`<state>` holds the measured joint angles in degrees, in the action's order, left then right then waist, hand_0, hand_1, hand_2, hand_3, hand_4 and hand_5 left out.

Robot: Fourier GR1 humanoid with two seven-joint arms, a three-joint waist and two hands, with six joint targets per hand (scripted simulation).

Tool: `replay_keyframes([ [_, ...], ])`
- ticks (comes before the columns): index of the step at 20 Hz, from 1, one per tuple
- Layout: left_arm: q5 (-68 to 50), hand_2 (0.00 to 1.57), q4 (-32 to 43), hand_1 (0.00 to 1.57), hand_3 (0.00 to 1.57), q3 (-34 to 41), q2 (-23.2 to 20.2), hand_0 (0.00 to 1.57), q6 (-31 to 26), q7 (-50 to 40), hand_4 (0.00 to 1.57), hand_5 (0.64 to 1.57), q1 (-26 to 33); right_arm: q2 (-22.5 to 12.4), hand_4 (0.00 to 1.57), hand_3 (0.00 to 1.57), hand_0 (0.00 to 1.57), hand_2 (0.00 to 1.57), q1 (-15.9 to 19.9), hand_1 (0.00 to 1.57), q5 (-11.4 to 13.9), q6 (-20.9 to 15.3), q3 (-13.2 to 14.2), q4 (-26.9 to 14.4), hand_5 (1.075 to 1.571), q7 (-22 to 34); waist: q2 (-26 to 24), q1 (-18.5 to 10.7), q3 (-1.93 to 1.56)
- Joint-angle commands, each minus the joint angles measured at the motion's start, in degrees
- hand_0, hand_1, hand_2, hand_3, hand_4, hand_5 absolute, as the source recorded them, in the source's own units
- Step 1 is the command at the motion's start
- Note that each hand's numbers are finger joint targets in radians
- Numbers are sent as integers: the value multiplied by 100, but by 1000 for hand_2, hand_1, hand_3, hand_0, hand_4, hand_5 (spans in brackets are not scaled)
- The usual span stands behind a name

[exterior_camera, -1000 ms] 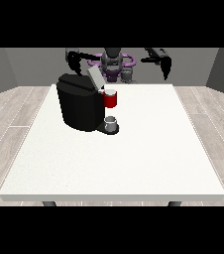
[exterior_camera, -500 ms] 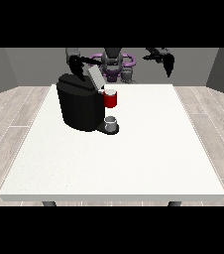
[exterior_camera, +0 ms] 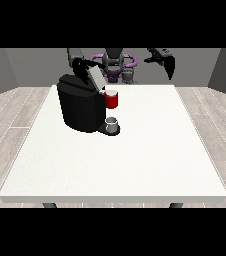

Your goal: Insert the coffee pod into the coffee machine and close the lid

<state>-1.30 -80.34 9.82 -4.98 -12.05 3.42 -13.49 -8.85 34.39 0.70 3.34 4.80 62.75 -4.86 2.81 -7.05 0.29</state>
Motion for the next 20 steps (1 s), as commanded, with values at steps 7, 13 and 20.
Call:
replay_keyframes([
  [7,-226,0,117,0,0,171,-226,0,57,-113,24,1571,-413,176,0,0,0,0,487,0,127,-85,-50,-393,1571,2,276,-49,-29],
  [13,-177,0,489,0,0,273,-459,0,-56,405,148,1571,-334,112,154,0,0,0,845,0,283,7,-154,-431,1571,12,418,-38,-28],
  [20,-278,0,387,0,0,159,-352,0,-25,93,0,1571,-165,439,125,0,0,0,911,0,705,-282,-509,-388,1571,252,-59,-36,-28],
])
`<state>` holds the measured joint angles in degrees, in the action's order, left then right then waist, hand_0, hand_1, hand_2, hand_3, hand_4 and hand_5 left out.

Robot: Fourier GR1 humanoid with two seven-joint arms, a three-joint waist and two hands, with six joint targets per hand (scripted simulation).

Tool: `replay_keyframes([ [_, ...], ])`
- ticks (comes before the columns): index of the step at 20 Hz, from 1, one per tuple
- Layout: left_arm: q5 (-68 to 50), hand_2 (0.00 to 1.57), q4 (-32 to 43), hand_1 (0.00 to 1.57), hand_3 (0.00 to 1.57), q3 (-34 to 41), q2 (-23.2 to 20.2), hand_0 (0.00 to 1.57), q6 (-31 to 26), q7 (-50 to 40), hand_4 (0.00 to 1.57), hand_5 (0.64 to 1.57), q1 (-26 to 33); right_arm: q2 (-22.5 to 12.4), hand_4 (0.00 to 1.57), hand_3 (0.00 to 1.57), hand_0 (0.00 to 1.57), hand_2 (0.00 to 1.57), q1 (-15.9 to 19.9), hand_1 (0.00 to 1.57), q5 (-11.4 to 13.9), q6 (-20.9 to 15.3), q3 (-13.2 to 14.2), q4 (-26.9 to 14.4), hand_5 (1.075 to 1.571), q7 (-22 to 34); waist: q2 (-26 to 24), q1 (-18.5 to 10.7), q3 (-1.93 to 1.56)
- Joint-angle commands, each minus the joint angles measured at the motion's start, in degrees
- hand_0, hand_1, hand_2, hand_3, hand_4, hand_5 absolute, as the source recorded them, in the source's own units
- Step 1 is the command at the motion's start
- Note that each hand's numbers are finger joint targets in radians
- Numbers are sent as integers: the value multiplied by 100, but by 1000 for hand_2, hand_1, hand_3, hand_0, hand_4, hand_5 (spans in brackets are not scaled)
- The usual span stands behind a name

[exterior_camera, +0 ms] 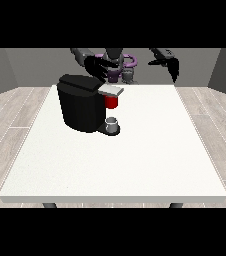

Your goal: Insert the coffee pod into the coffee machine and close the lid

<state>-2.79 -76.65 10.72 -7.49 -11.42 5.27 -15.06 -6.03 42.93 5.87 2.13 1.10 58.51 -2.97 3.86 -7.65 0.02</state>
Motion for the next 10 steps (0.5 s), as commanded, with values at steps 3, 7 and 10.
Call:
replay_keyframes([
  [3,191,0,29,0,0,-205,142,0,109,556,121,1571,-103,65,141,0,0,0,445,0,308,-113,-128,-120,1571,-63,235,-21,-1],
  [7,93,0,-262,0,0,-236,45,0,28,241,185,1571,-133,162,73,0,0,0,607,0,289,-217,-21,-295,1571,198,21,-145,-1],
  [10,332,0,-282,0,0,-641,602,0,292,535,205,1571,400,409,30,0,0,0,89,0,294,-120,-234,-83,1571,-369,-256,22,-2],
])
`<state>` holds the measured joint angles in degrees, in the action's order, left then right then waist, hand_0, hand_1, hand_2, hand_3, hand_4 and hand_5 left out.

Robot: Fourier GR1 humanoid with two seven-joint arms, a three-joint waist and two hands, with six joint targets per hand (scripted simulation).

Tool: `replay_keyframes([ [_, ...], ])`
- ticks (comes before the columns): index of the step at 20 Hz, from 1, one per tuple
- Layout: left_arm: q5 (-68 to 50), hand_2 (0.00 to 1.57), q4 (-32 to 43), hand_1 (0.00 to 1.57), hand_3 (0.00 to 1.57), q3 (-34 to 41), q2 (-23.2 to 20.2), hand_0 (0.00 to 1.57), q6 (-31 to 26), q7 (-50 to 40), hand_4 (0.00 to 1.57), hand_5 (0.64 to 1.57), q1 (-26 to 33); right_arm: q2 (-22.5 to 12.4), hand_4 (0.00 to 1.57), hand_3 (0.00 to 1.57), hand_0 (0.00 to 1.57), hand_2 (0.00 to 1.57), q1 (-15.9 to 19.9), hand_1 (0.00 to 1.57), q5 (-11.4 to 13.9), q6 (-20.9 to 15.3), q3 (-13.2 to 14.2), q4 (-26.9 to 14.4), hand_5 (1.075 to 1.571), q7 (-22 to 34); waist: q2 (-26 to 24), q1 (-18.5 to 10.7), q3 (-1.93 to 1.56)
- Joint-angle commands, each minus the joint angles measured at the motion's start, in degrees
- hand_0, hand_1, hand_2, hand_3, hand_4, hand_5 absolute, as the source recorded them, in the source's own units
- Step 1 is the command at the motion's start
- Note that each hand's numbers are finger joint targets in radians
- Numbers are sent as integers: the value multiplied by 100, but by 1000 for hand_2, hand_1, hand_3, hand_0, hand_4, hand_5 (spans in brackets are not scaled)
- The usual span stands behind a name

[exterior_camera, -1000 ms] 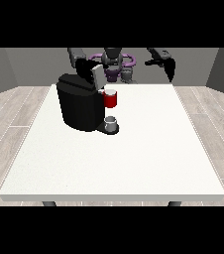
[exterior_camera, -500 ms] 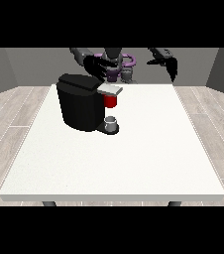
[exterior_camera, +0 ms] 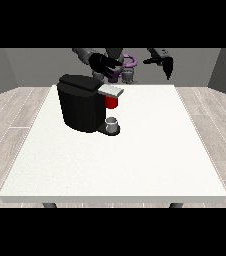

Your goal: Insert the coffee pod into the coffee machine and close the lid

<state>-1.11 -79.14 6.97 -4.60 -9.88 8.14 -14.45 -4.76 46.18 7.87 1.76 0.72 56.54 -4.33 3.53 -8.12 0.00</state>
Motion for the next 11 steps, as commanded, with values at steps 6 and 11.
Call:
replay_keyframes([
  [6,-49,0,296,0,0,123,12,0,49,317,192,1571,477,466,275,0,0,0,-1310,0,-638,373,-705,688,1571,-634,-656,491,-1],
  [11,28,0,609,0,0,69,124,0,148,276,192,1571,632,473,157,0,0,0,-2462,0,-1441,-415,-1563,1233,1571,-465,-1139,760,0],
])
